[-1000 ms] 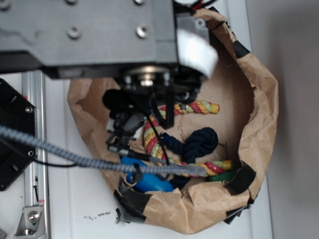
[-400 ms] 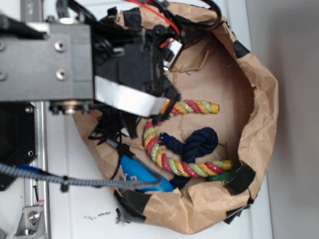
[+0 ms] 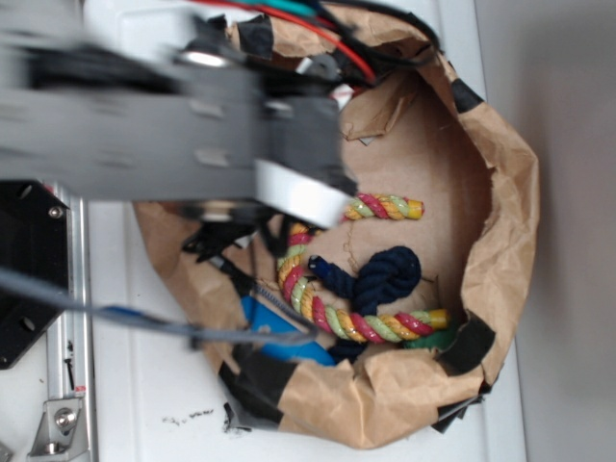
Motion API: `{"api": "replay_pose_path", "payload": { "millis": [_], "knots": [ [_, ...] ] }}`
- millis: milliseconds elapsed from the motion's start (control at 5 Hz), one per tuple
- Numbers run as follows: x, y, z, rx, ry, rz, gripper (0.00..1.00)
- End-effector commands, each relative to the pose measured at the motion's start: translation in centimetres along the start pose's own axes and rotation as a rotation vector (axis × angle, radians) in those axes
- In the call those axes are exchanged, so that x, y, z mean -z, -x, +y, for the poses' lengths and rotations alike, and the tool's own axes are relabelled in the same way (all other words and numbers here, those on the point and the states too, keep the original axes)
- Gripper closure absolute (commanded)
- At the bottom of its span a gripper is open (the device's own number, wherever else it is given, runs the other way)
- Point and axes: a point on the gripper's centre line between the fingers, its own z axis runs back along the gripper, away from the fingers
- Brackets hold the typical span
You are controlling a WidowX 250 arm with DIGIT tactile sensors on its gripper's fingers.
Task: Grab the blue ball.
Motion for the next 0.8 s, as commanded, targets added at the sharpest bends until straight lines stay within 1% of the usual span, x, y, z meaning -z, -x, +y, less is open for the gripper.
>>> {"api": "replay_pose_path", "payload": {
  "millis": [0, 200, 400, 600],
  "knots": [
    [4.0, 1.0, 0.7, 0.124, 0.195, 0.032, 0.00],
    [5.2, 2.6, 0.2, 0.169, 0.278, 0.033, 0.00],
    [6.1, 3.0, 0.1, 0.179, 0.264, 0.069, 0.00],
    [5.7, 3.9, 0.2, 0.171, 0.177, 0.075, 0.00]
  ]
}}
